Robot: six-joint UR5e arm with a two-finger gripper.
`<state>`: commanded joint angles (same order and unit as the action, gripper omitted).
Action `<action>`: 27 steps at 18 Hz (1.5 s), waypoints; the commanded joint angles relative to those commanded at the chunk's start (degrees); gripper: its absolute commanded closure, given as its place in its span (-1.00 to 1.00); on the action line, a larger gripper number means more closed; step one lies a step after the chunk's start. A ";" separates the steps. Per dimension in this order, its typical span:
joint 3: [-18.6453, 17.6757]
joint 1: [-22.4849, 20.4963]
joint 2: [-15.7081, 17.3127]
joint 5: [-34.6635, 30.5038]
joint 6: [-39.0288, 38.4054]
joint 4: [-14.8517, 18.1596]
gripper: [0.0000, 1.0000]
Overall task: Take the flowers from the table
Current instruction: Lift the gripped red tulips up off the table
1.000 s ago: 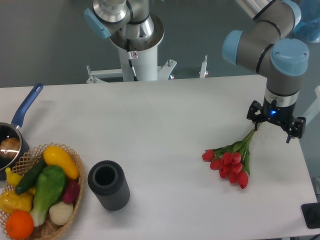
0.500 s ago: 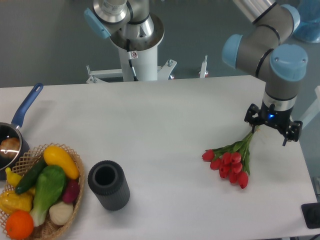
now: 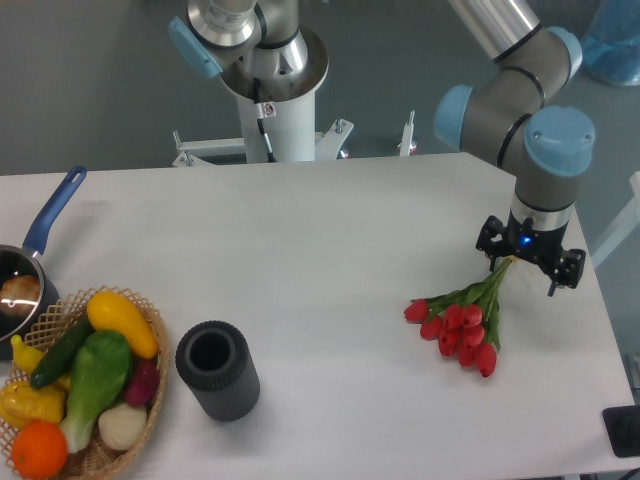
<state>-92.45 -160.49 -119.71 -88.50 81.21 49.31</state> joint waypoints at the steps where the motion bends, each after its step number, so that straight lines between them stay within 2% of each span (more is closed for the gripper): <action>1: -0.88 0.09 0.00 -0.09 0.52 0.17 -1.00; 4: -2.99 0.26 -0.44 -0.09 2.28 0.18 -1.00; 9: -3.79 0.27 -0.79 0.09 2.55 0.00 -1.00; 10: -3.44 0.27 -0.79 0.17 2.55 0.00 -0.88; 14: -2.56 0.27 -0.88 0.17 2.03 -0.17 -0.06; 16: -2.47 0.27 -1.14 0.26 0.63 -0.17 0.62; 17: -2.47 0.35 -1.14 0.26 -0.86 -0.17 0.87; 18: -2.47 0.35 -1.06 0.26 -2.09 -0.17 0.94; 22: -1.77 1.06 -0.88 0.26 -9.65 -0.17 1.00; 27: 1.57 1.14 0.70 -0.52 -10.45 0.00 1.00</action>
<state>-90.89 -159.35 -119.01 -89.03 70.75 49.31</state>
